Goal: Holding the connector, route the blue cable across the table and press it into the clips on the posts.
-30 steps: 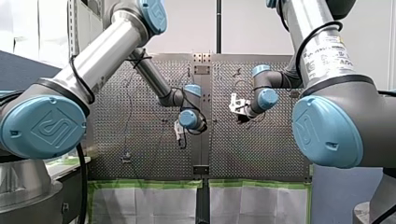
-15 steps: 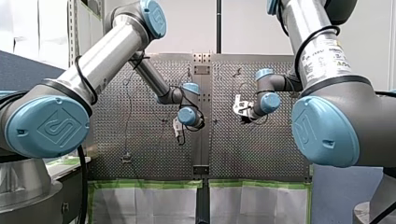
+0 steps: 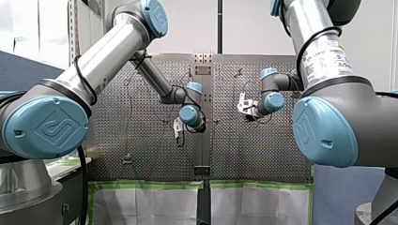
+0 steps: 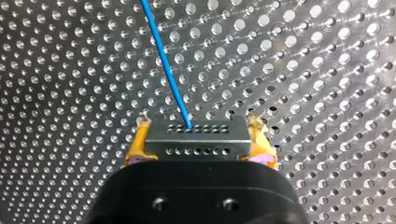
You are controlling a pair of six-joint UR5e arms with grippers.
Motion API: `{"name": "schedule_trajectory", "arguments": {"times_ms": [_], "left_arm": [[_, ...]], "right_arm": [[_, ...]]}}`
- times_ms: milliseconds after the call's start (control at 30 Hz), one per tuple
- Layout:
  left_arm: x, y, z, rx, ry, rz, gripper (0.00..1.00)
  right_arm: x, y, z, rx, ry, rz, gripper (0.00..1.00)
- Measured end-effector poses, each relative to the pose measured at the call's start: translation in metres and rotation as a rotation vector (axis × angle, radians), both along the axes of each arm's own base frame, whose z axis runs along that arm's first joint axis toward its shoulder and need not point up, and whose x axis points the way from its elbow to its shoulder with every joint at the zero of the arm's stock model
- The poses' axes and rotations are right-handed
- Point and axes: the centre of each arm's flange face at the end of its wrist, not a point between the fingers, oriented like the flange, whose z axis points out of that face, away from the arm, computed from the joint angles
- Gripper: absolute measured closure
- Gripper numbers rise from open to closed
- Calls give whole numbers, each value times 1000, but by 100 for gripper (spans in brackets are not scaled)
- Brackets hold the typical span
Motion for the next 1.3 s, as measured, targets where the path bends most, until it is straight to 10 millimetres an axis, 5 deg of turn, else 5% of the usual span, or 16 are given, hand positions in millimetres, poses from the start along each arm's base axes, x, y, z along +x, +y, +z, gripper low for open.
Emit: {"name": "schedule_trajectory", "arguments": {"times_ms": [500,1000,1300], "left_arm": [[-49,-33,67,39,-38,-17,0],[-106,-85,76,31,-58,-48,0],[-125,-123,77,-31,-87,-94,0]], "right_arm": [[-26,-16,-1,0,-4,-42,100],[-41,-24,-1,4,-15,-53,100],[-48,-27,-1,10,-20,-62,100]]}}
